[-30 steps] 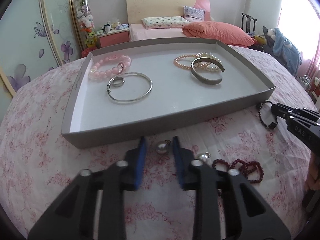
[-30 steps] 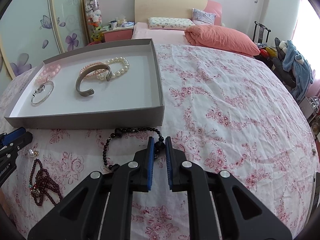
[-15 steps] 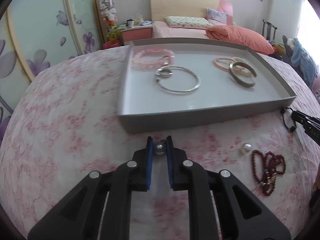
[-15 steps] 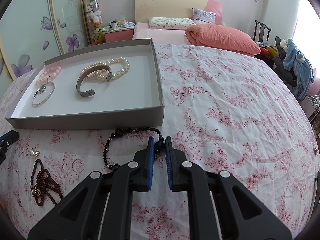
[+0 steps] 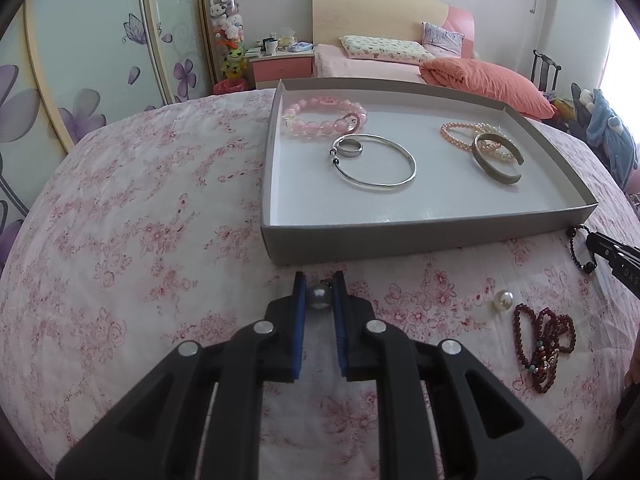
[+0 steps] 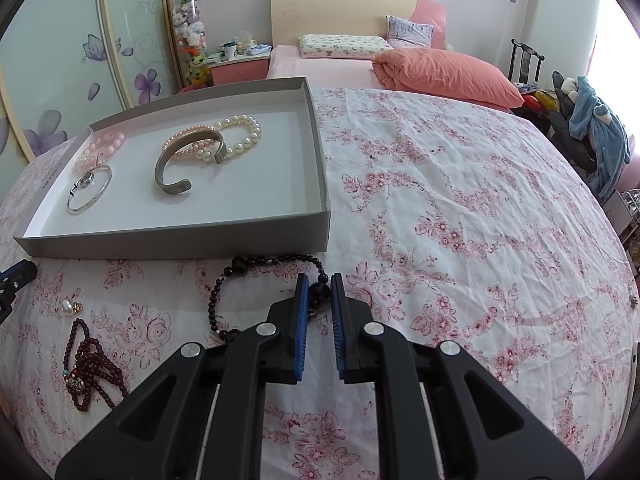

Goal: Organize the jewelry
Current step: 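Hold the pearl earring in the left tool while the right tool holds the black bracelet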

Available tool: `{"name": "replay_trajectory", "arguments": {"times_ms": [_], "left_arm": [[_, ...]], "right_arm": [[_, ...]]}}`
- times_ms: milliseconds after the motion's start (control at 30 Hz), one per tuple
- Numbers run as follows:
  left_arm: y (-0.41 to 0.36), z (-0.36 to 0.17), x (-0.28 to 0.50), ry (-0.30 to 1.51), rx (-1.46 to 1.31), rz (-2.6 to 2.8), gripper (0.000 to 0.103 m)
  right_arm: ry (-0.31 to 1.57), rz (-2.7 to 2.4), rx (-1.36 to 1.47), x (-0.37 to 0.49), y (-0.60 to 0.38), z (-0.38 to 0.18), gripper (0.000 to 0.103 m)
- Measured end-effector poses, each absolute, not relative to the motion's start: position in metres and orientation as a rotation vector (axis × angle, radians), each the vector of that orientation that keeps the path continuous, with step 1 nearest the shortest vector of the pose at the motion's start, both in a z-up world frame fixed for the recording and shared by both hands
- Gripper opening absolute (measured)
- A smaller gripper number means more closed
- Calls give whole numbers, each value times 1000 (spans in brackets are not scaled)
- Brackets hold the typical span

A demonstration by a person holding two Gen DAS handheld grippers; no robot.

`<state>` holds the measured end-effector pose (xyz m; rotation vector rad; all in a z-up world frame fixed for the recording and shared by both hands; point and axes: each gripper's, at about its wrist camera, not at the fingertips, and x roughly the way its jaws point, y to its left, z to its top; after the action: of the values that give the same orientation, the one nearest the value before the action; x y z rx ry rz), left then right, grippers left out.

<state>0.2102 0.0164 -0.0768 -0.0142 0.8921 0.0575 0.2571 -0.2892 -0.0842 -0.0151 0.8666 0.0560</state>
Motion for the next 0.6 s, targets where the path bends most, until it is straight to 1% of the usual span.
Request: {"name": "replay_trajectory", "arguments": {"times_ms": [600], "left_arm": [[16, -78, 212, 892, -13, 58, 14]], "right_arm": [[867, 57, -13, 257, -290, -84, 12]]}}
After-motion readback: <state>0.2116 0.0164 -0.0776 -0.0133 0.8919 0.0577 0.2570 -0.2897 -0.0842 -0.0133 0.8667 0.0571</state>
